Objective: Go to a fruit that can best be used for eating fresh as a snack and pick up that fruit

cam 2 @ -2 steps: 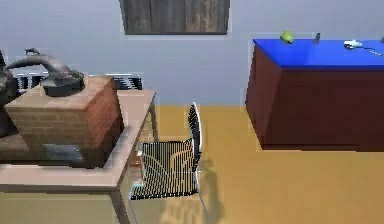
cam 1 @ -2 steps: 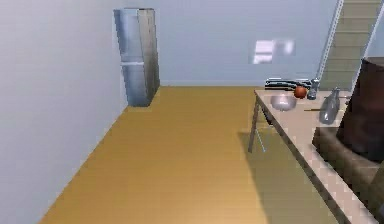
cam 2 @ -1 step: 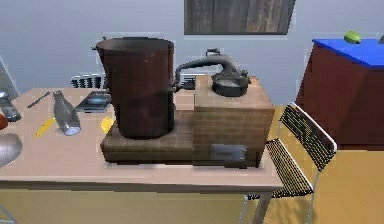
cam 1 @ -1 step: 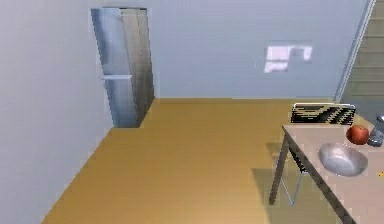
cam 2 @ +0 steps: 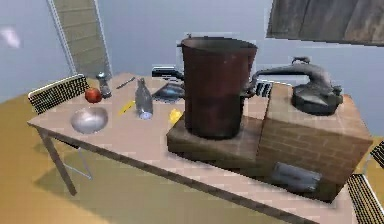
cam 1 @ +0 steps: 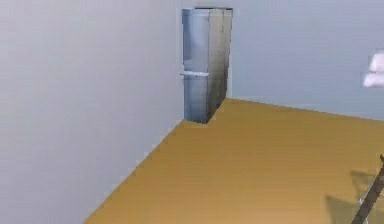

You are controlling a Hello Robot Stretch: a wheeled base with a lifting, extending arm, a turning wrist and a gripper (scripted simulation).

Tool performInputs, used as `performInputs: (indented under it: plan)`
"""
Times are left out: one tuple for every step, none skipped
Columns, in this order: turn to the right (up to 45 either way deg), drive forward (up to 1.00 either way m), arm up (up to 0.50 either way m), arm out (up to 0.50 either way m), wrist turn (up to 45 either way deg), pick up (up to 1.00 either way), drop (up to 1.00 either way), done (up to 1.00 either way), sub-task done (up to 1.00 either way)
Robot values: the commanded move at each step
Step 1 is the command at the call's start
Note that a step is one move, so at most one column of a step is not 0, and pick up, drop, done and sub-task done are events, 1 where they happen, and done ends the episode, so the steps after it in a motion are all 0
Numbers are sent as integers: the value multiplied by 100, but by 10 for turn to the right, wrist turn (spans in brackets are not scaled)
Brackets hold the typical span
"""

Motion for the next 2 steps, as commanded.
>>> performInputs:
  plan:
    - [-30,0,0,0,0,0,0,0,0]
    - [450,0,0,0,0,0,0,0,0]
